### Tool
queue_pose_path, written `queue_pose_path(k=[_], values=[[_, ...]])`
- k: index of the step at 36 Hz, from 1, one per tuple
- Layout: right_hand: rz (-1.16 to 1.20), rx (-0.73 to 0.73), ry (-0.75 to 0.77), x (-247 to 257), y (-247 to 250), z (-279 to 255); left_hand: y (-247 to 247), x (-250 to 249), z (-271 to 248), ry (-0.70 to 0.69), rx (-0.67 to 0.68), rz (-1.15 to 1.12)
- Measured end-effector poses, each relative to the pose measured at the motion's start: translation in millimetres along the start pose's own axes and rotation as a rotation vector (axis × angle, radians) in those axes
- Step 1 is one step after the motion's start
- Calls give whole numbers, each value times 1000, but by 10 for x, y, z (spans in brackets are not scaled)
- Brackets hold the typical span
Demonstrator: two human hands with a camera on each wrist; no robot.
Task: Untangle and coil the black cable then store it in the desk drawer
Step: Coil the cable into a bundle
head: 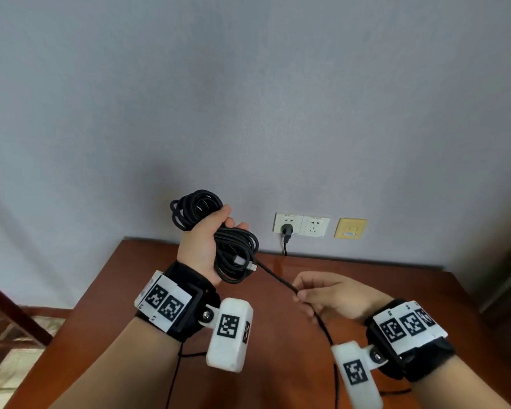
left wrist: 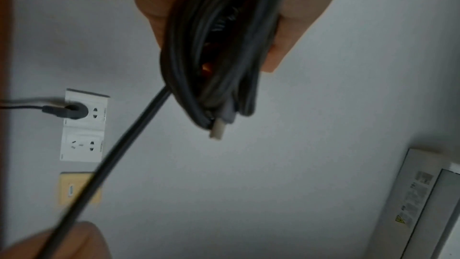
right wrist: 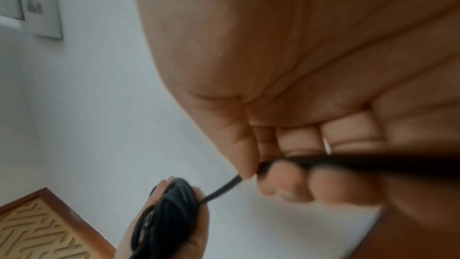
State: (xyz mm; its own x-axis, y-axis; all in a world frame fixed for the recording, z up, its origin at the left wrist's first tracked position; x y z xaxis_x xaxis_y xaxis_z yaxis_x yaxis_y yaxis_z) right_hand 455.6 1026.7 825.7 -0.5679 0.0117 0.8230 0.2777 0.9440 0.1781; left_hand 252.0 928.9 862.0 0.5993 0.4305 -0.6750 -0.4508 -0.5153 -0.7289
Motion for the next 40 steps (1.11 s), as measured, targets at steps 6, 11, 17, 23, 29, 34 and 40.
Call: queue_pose_path(k=[6, 11, 17, 23, 29, 34, 40], values=[[-135, -498, 100, 54, 199, -21, 8, -37, 31, -122, -14, 35], [-428, -648, 272, 133, 251, -100, 13, -53, 52, -171, -41, 116], [-802, -624, 560, 328, 210, -200, -18, -47, 66, -192, -7, 414], [-812, -607, 708, 547, 93, -227, -133, 85, -79, -145, 202, 611], [-660, -860, 672, 628, 68, -198, -168, 156, -154, -17, 427, 668], [-509, -934, 570, 645, 38, -173, -260, 158, -278, 39, 714, 766], [-445, -815, 618, 650, -12, -104, -234, 179, -294, 81, 765, 793]])
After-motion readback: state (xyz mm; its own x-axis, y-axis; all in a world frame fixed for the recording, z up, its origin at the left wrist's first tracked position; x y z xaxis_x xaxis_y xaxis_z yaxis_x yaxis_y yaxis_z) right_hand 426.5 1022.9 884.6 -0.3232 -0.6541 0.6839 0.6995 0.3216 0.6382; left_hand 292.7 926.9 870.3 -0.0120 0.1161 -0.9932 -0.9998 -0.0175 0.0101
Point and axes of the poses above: each hand's wrist, its own z-axis towards the middle knuckle, its own y-axis out of the back of the hand, x = y × z, the point moved 1 cm from there along z, towards the middle knuckle, and after that the axes turned 11 degrees about -y, right-handed, at the moved point
